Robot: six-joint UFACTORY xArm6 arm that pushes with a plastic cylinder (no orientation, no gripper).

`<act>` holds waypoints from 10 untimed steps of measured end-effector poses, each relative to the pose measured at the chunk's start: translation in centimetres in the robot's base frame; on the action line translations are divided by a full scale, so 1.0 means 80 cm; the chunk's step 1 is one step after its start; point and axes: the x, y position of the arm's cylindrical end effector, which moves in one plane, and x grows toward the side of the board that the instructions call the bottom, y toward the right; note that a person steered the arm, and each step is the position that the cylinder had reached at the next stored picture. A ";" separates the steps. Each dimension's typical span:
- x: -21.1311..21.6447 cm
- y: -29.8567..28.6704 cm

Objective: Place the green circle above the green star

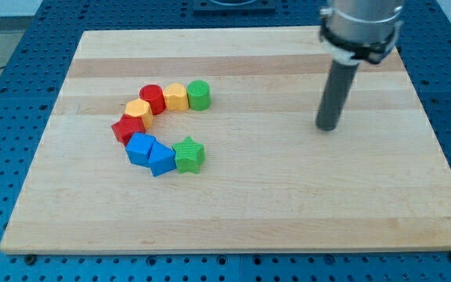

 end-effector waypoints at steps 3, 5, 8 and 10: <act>-0.170 -0.152; -0.119 -0.183; -0.128 -0.231; -0.082 -0.189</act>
